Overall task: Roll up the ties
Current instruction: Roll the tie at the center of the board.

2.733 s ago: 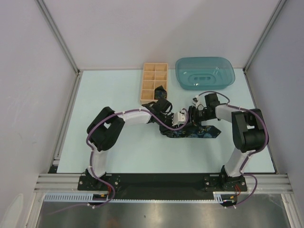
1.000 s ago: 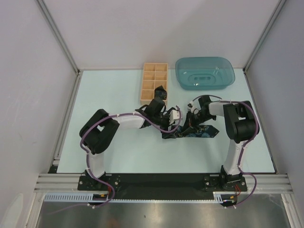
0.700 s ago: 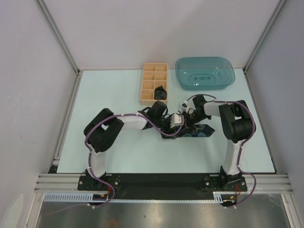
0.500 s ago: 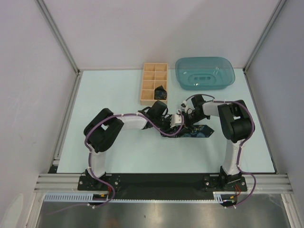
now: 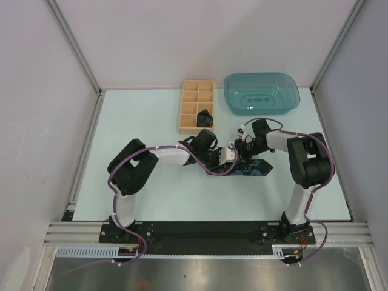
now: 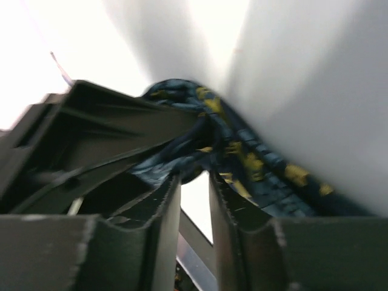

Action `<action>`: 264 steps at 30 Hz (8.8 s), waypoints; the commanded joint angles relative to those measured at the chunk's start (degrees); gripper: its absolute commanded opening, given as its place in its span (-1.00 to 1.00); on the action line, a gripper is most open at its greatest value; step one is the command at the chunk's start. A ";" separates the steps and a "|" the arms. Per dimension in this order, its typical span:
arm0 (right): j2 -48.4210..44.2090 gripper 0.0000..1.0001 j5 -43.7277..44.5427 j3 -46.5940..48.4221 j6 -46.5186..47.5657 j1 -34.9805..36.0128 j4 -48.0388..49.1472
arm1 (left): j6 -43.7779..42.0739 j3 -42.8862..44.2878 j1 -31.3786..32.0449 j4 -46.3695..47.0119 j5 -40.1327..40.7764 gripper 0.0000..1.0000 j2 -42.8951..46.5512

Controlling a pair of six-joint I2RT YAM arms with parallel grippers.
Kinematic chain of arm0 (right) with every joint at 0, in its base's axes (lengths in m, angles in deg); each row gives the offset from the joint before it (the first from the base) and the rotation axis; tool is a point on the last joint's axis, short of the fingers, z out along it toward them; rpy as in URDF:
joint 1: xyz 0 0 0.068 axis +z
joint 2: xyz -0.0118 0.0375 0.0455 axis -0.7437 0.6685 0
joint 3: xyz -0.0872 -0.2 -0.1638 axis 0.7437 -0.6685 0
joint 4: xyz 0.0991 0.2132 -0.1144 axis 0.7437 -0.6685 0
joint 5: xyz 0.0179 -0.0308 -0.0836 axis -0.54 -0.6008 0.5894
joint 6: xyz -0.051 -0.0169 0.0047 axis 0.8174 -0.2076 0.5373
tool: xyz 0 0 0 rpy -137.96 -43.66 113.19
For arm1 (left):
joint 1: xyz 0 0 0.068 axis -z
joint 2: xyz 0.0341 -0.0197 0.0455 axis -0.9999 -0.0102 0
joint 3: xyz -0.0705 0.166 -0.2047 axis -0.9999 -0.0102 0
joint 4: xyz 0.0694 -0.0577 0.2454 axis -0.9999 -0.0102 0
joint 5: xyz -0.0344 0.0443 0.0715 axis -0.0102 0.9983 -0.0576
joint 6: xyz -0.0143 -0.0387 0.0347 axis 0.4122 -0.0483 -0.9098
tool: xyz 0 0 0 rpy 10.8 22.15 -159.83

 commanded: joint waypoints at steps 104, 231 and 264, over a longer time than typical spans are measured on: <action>0.94 -1.00 10.43 -1.58 6.55 -3.15 -2.06 | 7.40 -2.27 -1.94 -1.38 -3.23 0.73 4.53; 2.43 -1.00 15.73 0.17 1.11 4.23 1.01 | 9.25 -1.83 1.66 6.97 -1.48 0.34 0.66; -6.71 -0.12 -4.75 2.02 2.79 -1.66 -8.23 | 5.82 -0.52 1.57 -3.31 4.58 -0.40 -1.26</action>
